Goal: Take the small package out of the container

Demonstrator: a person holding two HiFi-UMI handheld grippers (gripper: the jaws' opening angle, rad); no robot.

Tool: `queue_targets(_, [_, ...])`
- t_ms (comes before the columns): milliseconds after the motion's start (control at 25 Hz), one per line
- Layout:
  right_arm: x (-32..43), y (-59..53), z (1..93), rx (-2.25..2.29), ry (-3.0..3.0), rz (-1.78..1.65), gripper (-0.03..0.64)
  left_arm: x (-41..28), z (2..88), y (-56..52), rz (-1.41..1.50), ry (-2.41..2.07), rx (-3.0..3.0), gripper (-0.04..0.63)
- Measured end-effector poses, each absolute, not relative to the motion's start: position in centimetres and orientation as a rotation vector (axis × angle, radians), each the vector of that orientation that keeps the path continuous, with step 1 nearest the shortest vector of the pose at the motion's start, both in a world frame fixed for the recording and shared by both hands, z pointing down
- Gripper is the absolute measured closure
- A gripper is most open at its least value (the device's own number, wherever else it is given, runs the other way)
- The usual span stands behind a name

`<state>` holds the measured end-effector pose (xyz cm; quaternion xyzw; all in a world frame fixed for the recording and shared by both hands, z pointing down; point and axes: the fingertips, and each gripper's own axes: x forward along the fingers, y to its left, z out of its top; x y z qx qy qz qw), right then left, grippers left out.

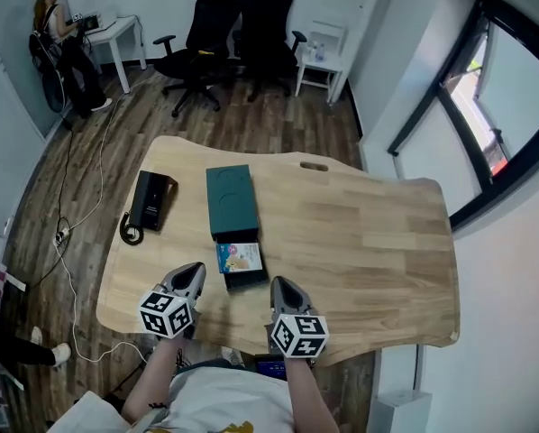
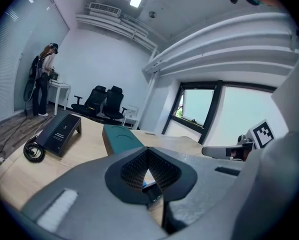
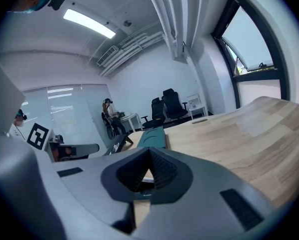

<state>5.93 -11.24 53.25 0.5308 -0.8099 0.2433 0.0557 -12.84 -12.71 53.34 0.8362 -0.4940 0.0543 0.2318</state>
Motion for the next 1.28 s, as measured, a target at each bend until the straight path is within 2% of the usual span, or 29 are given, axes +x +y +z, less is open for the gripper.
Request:
queue_targets(480, [6.9, -14.6, 53.2, 1.688, -2.403, 0.663, 0.614, -12.9, 53.5, -18.1, 0.159, -1.339, 2.309, 0.594])
queue_targets(760, [6.8, -16.0, 54.2, 1.641, -2.436, 0.760, 0.614, -12.1, 53.8, -18.4, 0.194, -1.292, 2.319, 0.594])
queue_targets(1280, [5.2, -15.7, 59.1, 1.460, -2.407, 0.785, 0.614, -13.1, 59.6, -16.8, 0.262, -1.313, 2.169, 0.594])
